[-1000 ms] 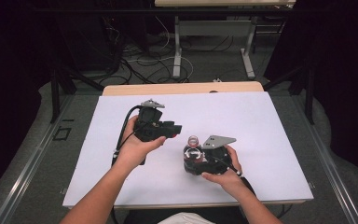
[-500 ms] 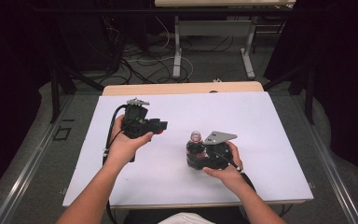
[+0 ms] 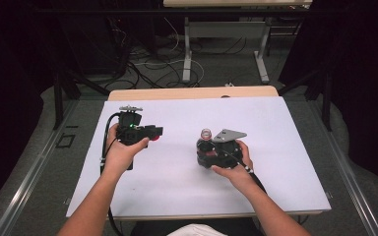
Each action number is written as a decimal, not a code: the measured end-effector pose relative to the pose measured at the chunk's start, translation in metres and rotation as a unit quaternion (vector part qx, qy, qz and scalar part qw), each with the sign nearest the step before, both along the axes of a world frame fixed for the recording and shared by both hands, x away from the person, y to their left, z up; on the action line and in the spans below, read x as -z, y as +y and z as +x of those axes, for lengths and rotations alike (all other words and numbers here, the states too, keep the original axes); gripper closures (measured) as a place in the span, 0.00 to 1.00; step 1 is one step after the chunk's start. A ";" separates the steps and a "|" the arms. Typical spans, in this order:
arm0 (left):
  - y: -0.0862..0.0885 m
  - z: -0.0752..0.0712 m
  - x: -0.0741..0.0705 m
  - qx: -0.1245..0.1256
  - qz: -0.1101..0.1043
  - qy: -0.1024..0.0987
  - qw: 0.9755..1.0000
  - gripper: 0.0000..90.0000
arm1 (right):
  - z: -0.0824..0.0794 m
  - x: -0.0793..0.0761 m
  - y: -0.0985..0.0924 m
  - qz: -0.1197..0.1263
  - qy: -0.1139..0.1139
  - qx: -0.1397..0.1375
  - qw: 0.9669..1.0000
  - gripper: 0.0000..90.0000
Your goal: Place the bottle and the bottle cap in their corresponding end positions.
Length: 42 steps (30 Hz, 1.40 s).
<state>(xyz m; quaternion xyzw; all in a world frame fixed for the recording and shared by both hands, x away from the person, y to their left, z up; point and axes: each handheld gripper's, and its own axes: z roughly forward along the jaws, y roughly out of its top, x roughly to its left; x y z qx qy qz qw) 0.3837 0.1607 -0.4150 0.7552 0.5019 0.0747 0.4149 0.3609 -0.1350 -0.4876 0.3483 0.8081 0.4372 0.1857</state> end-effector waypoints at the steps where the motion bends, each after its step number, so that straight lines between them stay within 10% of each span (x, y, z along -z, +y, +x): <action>1: 0.001 0.000 0.001 -0.002 0.000 0.003 1.000 0.70 | 0.003 0.000 0.002 0.006 -0.008 0.004 1.000 0.33; 42: 0.025 -0.018 0.023 -0.016 -0.013 0.016 1.000 0.70 | 0.091 0.011 0.045 0.001 -0.026 0.059 0.998 0.33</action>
